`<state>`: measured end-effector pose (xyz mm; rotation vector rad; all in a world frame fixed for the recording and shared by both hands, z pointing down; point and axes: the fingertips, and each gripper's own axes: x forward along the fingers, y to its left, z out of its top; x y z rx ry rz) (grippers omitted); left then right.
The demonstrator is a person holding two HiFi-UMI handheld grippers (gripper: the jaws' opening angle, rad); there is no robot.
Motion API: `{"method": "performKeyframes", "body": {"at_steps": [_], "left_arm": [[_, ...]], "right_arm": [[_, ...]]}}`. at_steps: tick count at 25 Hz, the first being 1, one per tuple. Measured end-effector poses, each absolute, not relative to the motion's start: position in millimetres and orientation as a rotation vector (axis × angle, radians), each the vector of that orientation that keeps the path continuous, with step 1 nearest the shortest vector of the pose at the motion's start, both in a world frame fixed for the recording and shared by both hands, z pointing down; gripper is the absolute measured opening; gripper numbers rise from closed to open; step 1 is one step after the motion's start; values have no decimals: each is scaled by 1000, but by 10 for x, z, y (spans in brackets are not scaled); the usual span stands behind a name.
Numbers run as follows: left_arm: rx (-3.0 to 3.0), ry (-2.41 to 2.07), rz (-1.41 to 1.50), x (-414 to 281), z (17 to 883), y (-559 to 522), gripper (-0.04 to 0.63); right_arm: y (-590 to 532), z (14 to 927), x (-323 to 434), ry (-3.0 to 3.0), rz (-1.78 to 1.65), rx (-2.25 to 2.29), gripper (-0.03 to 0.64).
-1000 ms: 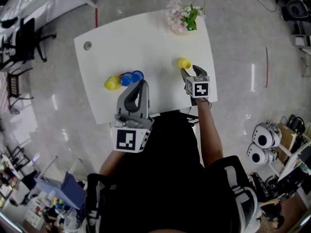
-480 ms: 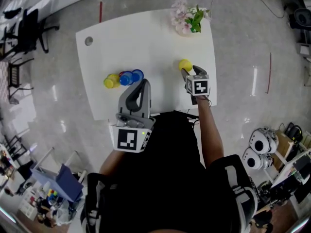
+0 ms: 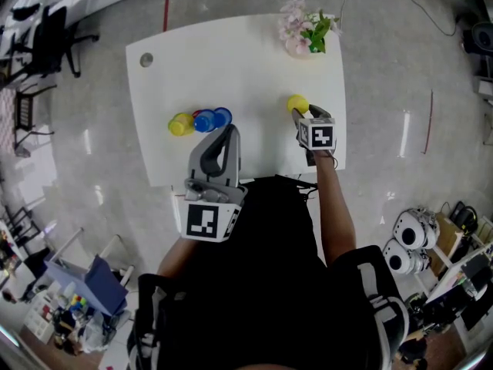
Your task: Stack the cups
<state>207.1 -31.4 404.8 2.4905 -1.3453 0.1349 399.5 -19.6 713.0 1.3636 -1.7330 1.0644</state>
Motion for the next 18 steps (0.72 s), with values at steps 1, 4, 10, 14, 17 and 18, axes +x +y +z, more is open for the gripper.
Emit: {"method": "performKeyframes", "body": {"at_steps": [1, 4, 10, 14, 17, 18], "left_arm": [[2493, -1347, 133, 2053, 4037, -308, 21], [2496, -1352, 126, 1979, 4010, -275, 21], [2490, -1363, 98, 1758, 3978, -242, 21], [2492, -1369, 81, 1571, 3942, -210, 21], [2487, -1375, 63, 1406, 3921, -178, 21], [2486, -1377, 58, 1355, 3914, -161, 21]], "right_arm": [[-194, 7119, 3986, -1734, 1062, 1364, 229], [-179, 7081, 3942, -1735, 1055, 1367, 229], [-181, 6968, 3782, -1740, 1036, 1373, 229], [-178, 6839, 3628, -1750, 1024, 1378, 229], [-174, 6731, 3491, -1756, 1004, 1382, 229], [-168, 6690, 3446, -1760, 997, 1382, 229]]}}
